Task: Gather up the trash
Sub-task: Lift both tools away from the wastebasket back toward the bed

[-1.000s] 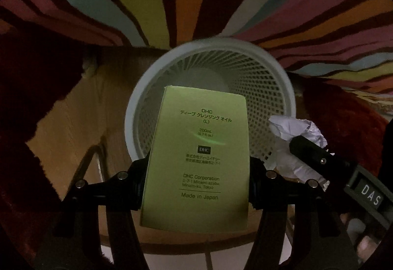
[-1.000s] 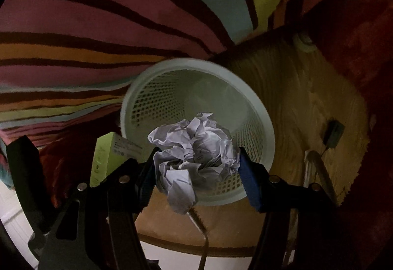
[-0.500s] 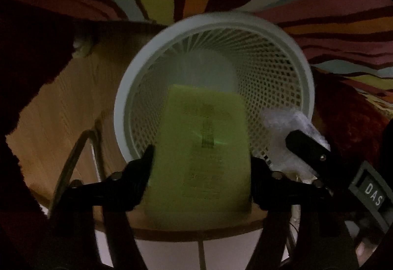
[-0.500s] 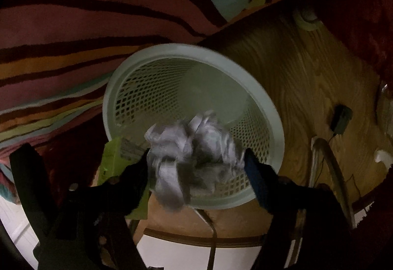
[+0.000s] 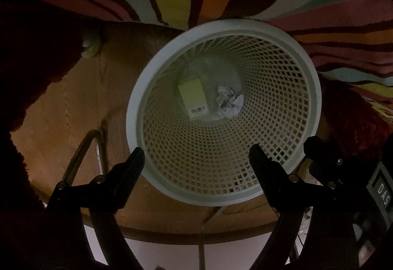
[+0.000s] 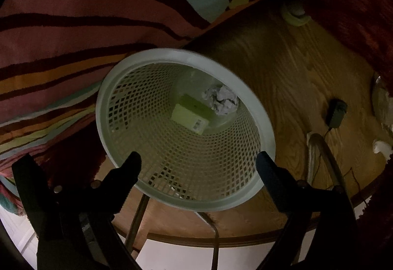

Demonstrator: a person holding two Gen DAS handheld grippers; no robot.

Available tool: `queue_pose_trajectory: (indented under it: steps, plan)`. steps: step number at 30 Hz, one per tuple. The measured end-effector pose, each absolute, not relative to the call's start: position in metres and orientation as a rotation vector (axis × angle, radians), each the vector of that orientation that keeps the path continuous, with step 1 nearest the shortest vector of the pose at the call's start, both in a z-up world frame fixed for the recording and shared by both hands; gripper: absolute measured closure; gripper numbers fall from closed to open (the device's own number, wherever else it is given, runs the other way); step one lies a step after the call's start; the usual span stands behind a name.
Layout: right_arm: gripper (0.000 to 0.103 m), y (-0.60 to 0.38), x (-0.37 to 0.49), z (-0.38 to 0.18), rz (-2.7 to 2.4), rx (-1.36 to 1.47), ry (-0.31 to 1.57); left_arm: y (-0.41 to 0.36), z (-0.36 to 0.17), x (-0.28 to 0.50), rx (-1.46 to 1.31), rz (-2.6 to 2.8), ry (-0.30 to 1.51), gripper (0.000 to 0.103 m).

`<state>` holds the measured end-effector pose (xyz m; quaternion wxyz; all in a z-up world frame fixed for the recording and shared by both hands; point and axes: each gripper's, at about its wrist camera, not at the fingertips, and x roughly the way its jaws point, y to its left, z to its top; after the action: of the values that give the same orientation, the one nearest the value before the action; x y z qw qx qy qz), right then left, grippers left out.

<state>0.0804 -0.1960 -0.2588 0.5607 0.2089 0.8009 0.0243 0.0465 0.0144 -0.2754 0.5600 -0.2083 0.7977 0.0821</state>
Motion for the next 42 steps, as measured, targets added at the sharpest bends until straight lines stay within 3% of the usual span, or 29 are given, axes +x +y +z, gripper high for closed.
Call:
queue_pose_trajectory:
  steps: [23,42]
  plan:
    - [0.013,-0.199,0.072,-0.219,0.127,0.503,1.789,0.026,-0.231,0.033,-0.521,0.173,1.772,0.018]
    - [0.013,-0.210,0.068,-0.115,0.262,0.431,1.411,0.019,-0.116,0.022,-0.320,0.095,1.431,0.018]
